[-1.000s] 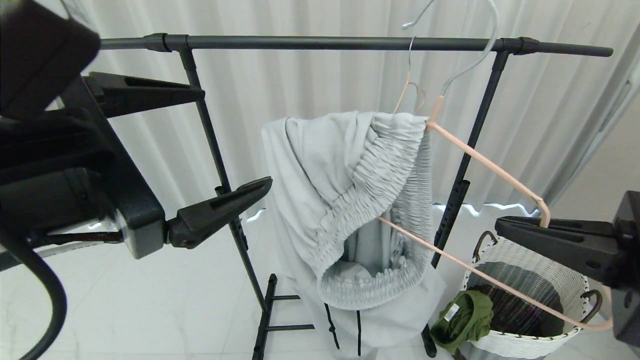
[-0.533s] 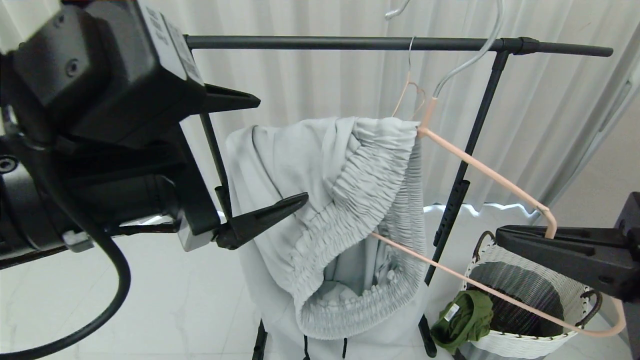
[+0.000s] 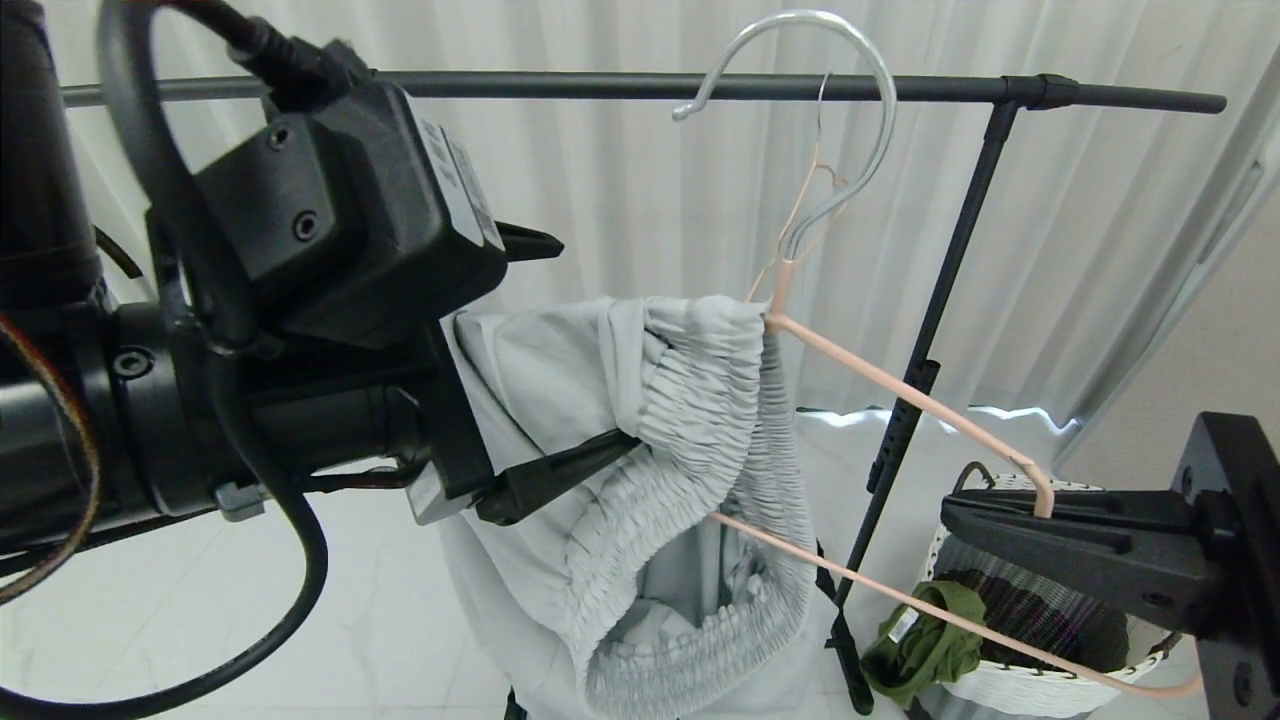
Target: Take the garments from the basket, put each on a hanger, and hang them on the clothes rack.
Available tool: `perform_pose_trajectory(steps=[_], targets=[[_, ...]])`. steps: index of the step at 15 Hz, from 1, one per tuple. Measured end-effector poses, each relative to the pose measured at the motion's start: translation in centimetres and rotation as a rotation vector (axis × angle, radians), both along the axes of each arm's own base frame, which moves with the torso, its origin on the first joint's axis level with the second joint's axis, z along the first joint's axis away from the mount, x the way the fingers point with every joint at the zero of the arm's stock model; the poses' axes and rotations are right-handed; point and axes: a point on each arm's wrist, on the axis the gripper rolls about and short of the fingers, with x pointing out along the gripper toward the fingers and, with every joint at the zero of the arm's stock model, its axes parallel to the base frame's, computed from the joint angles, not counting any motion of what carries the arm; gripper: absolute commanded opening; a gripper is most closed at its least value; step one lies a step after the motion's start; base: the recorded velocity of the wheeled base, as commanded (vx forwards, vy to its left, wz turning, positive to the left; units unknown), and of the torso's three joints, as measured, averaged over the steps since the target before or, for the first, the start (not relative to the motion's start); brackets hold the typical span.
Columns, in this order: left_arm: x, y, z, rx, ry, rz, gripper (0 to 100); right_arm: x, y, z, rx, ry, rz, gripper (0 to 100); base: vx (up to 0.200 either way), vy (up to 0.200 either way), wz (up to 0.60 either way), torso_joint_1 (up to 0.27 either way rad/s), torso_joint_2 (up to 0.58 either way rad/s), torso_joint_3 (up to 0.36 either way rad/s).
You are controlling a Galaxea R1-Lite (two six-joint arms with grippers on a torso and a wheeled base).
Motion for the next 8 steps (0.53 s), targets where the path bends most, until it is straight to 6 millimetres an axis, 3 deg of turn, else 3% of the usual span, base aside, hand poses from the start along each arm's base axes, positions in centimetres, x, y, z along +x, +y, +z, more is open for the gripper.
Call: perform_pose_trajectory(steps=[2, 3, 8], targets=[[0.31, -0.20, -0.23, 0.008, 0.007, 0.005, 100, -0.12, 0.15, -0.04, -0.003, 0.000, 0.011, 0, 0.000, 0.000, 0.00, 0.000, 0.00, 0.000], [0.41, -0.28, -0.30, 0.010, 0.009, 0.005, 0, -0.15, 0.17, -0.07, -0.004, 0.001, 0.013, 0, 0.000, 0.000, 0.00, 0.000, 0.00, 0.000], [0.66, -0.44, -0.62, 0.020, 0.018, 0.010, 0, -0.19, 0.22, -0.18, -0.009, 0.003, 0.016, 0, 0.000, 0.000, 0.00, 0.000, 0.00, 0.000]])
